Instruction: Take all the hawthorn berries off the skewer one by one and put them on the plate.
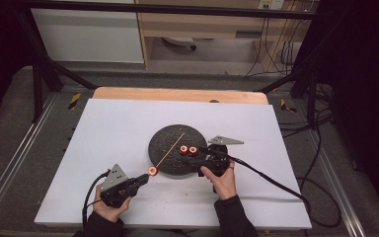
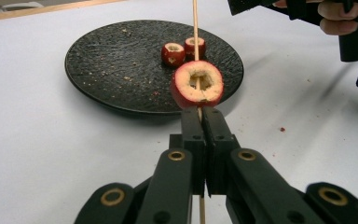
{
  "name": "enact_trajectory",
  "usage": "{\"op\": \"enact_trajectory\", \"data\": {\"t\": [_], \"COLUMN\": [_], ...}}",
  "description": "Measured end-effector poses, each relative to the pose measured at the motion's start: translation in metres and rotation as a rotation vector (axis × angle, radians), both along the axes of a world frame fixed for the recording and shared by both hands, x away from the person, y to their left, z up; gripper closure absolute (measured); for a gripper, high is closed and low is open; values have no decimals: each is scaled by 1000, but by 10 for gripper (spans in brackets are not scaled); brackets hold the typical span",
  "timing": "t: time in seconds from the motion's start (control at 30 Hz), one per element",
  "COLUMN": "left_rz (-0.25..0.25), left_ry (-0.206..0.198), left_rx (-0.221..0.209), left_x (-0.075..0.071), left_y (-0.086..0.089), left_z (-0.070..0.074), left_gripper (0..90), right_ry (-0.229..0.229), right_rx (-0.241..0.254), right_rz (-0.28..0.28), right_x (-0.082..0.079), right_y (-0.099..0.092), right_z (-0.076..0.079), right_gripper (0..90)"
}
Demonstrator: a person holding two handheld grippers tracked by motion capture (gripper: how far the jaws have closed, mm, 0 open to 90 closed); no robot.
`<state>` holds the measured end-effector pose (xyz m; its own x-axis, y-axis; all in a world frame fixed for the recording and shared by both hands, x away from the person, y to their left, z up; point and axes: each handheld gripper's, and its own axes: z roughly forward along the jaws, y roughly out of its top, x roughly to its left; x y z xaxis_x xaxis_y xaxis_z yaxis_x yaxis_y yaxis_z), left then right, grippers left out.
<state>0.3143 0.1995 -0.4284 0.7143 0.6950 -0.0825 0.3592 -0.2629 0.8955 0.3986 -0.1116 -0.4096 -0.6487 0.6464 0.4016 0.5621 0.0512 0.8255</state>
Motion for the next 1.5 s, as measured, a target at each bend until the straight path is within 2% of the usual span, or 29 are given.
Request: {"op": "enact_trajectory", "data": {"t": [0.3,0.47,0.63,0.83,1.13,1.37,1.5], "left_rz": [-1,2,3,-1,-5,-5,-9], "left_ry": [-1,-7,-8,-13,-17,-15,-21], "left_rx": [0,2,5,9,11,10,4], "left_x": [0,-1,-1,-1,-1,-1,-2], "left_y": [-3,-4,-5,-9,-14,-14,-13], "left_z": [0,0,0,0,-1,-1,0], "left_gripper": [884,884,884,884,884,884,884], "right_ry": [9,18,35,78,130,149,140], "right_rx": [42,72,82,112,130,152,154], "right_rz": [53,75,104,129,171,194,193], "right_x": [-9,-13,-15,-16,-16,-16,-15], "right_y": [32,47,58,62,64,65,63], "right_z": [-3,-7,-12,-16,-22,-23,-20], "right_gripper": [78,172,289,407,546,650,705]}}
